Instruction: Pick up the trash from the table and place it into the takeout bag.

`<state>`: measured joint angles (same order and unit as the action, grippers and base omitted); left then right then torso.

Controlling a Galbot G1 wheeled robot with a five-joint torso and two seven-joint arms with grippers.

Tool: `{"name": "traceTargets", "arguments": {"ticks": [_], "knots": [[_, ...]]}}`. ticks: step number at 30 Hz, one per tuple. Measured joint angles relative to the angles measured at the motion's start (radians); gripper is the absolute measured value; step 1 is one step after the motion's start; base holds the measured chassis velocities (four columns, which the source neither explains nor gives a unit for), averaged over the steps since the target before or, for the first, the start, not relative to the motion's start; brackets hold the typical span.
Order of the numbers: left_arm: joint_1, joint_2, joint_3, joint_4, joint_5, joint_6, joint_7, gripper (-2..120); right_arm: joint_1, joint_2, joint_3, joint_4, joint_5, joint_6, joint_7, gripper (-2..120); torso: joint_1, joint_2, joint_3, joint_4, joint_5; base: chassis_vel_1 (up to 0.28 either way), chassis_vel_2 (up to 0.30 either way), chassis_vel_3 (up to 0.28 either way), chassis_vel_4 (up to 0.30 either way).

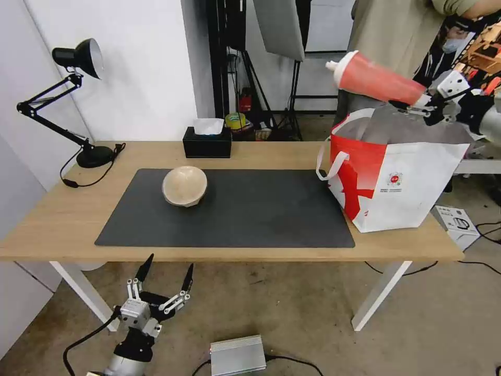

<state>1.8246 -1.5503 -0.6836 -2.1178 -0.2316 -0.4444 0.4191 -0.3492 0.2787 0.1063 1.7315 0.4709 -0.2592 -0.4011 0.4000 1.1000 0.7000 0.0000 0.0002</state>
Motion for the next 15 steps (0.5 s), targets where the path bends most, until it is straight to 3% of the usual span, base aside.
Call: {"name": "traceTargets", "arguments": {"ticks": [15], "knots": [[0.007,-0.012,0.001,0.019,0.002,-0.021,0.010,100,0.001,-0.014,-0.001,-0.082,-0.210,0.092,-0.062,49,0.000,0.000,0.000,0.0000,0.0000,0.000,0.000,0.000,0.000]]}}
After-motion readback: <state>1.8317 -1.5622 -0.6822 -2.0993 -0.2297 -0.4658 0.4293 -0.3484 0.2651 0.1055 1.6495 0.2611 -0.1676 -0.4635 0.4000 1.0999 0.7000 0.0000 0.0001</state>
